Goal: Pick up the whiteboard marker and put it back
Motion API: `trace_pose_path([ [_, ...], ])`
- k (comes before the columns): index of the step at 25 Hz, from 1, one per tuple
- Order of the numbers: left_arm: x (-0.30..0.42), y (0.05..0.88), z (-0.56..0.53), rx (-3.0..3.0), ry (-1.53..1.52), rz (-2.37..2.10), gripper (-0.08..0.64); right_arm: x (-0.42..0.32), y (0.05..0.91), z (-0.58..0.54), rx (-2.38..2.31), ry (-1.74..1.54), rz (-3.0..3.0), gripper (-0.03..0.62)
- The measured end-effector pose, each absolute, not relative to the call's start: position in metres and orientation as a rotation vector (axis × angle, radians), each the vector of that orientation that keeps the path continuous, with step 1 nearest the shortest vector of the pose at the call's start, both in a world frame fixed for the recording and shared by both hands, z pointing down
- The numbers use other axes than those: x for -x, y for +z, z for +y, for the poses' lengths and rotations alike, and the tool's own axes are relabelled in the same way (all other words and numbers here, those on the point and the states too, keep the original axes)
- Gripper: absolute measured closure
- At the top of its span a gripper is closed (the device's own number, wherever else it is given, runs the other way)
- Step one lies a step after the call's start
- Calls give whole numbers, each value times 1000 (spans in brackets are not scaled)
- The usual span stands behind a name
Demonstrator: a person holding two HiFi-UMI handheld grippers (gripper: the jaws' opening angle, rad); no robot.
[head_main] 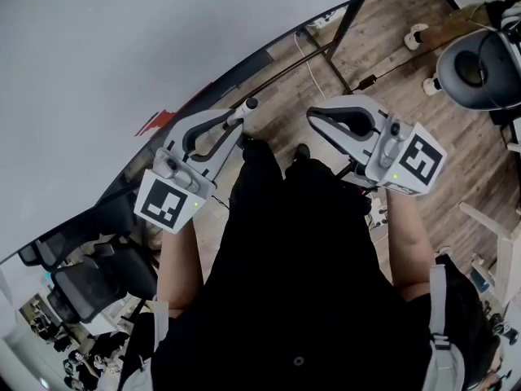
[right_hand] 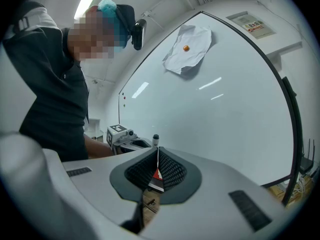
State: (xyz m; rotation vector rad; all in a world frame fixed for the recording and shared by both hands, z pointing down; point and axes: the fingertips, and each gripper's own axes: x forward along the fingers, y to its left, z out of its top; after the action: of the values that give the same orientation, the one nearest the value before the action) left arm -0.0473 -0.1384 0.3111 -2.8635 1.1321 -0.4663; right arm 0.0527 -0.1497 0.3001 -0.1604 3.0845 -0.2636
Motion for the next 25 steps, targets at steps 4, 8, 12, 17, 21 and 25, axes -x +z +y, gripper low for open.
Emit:
trace_pose_path([
  [4, 59, 330, -146, 2740, -707, 1067, 491, -49, 301, -152, 181, -281, 3087, 572],
  [8, 75, 345, -162, 2720, -762, 1178, 491, -44, 308, -161, 255, -286, 3104, 572],
  [12, 95, 370, -177, 2712, -837, 1317, 491, -28, 319, -179, 388, -235, 3154, 572],
  [17, 109, 395, -190, 2654, -980, 1371, 491, 8, 325, -191, 400, -150, 3200, 572],
  [21, 117, 418, -196, 2620, -1111, 1370, 491, 33, 337, -195, 365, -71, 3251, 572],
  [25, 125, 443, -198, 2569, -1263, 1340, 491, 46, 356, -190, 336, -111, 3298, 572],
])
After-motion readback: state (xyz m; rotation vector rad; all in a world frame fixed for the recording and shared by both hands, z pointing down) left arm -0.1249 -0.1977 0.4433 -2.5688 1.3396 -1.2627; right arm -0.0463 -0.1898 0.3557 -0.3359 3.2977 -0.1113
